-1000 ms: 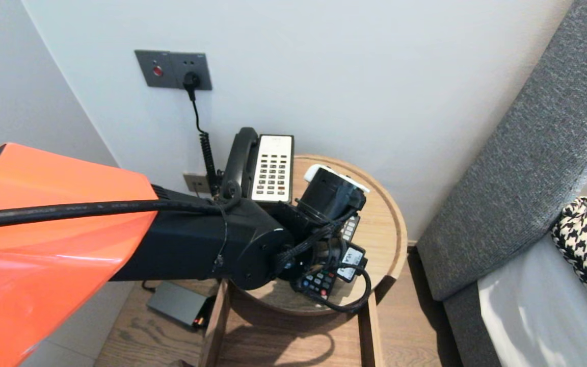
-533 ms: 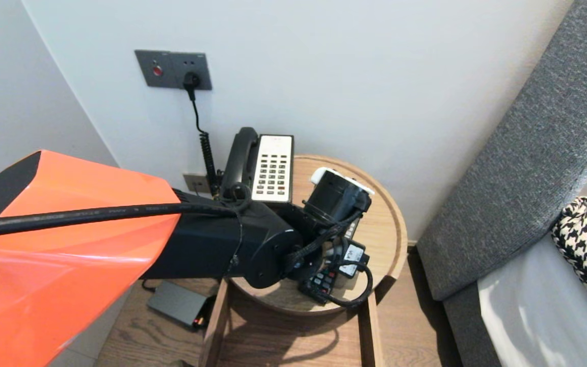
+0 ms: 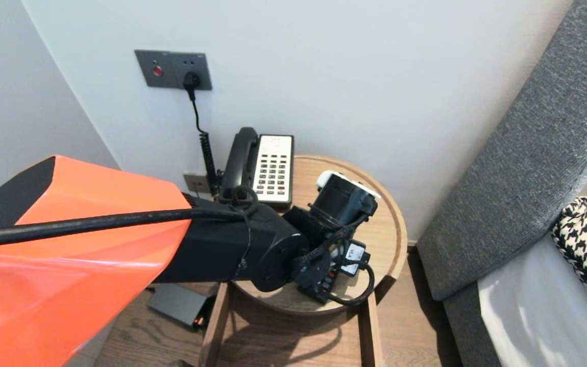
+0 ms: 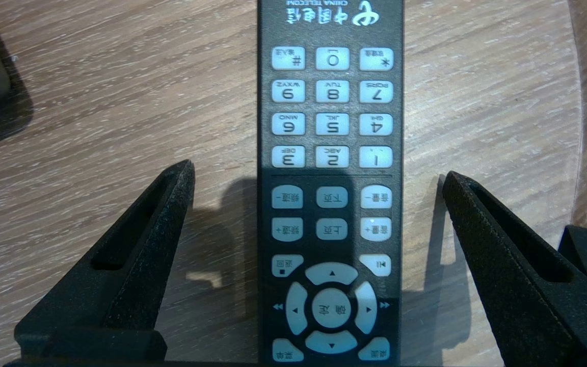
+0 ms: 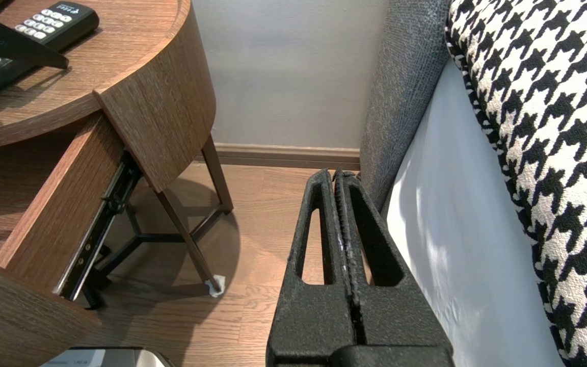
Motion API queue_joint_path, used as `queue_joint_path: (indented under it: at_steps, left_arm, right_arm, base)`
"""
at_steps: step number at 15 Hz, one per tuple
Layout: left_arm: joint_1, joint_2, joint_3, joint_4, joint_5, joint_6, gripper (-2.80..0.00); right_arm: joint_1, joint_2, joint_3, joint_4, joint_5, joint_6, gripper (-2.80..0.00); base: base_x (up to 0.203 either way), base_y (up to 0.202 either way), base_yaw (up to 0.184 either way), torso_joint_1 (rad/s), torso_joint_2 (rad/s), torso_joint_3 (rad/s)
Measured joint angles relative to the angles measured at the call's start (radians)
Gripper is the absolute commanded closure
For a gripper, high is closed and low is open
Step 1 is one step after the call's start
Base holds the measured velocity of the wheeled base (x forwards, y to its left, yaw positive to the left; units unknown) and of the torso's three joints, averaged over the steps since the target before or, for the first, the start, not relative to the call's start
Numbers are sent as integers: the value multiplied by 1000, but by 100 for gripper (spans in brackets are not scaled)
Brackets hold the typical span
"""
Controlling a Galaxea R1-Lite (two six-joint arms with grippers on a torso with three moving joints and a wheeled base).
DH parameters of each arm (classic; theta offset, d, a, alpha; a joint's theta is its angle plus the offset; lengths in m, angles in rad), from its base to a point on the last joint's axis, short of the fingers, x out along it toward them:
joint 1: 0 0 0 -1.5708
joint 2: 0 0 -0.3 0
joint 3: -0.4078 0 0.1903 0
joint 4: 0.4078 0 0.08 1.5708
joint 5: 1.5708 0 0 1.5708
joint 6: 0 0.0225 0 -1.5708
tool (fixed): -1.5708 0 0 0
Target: Put the remote controls on the table in the drawer one by one
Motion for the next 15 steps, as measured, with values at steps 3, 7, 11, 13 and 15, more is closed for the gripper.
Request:
queue_joint_path:
  at_steps: [3, 7, 11, 13, 15]
  left_arm:
    - [-9, 0, -3, 8, 20, 3, -280]
    - [-14, -1, 4, 7, 37, 3, -280]
    - [-19, -6, 15, 9, 48, 4, 0]
    - [-24, -9, 24, 7, 49, 4, 0]
    - [-27, -12, 28, 7, 51, 2, 0]
  right_arm:
    - [0, 0, 0, 0, 0, 0, 0]
    - [0, 0, 0, 0, 0, 0, 0]
    - [0, 0, 0, 0, 0, 0, 0]
    - [0, 0, 0, 0, 0, 0, 0]
    - [0, 0, 0, 0, 0, 0, 0]
  base:
    - [0, 0, 0, 0, 0, 0]
    - [0, 0, 0, 0, 0, 0]
    - [0, 0, 0, 0, 0, 0]
    - [0, 0, 0, 0, 0, 0]
    - [0, 0, 0, 0, 0, 0]
